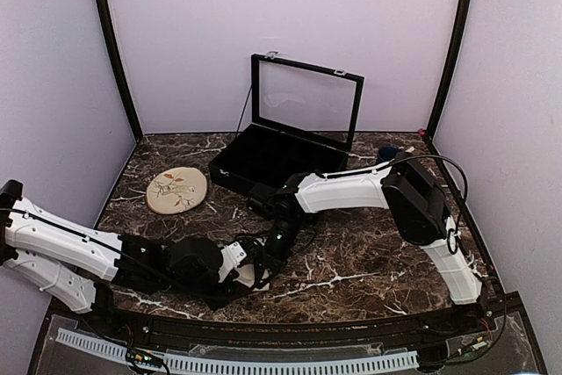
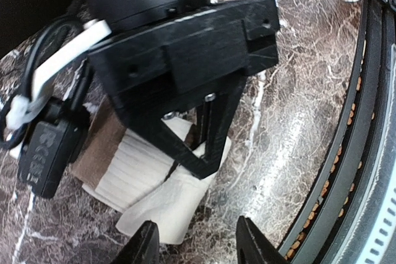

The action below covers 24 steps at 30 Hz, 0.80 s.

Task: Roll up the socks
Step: Roll the sock at the center of the board.

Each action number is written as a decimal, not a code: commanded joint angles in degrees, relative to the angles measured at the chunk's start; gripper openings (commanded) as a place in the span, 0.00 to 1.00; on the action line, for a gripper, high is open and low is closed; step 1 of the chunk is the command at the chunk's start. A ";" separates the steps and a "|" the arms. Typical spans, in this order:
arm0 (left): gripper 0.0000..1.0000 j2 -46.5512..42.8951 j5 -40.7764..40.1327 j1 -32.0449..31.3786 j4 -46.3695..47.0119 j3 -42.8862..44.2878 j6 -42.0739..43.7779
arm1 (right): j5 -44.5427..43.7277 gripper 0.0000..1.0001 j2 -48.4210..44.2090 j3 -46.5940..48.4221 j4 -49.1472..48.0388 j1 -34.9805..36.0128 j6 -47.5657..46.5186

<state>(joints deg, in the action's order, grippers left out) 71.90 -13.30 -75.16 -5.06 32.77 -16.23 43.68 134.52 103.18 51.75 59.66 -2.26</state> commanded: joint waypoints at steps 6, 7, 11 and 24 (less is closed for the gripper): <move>0.46 6.06 -0.07 -0.26 0.23 3.34 6.99 | 0.71 0.00 1.16 0.58 1.50 -0.59 -0.63; 0.46 6.62 -0.14 -0.26 -0.02 3.53 7.22 | 0.83 0.00 1.18 0.54 1.51 -0.60 -0.64; 0.46 8.40 -0.84 -0.25 -0.37 3.71 7.68 | 1.05 0.00 1.26 0.45 1.51 -0.75 -0.73; 0.29 12.05 0.13 -0.23 -1.65 3.68 6.36 | 1.55 0.00 1.52 0.71 1.55 -1.04 -0.64</move>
<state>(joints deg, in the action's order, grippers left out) 83.20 -13.32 -75.18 -4.62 35.51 -9.30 45.06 134.91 103.18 52.40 59.20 -2.48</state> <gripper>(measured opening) 0.334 0.037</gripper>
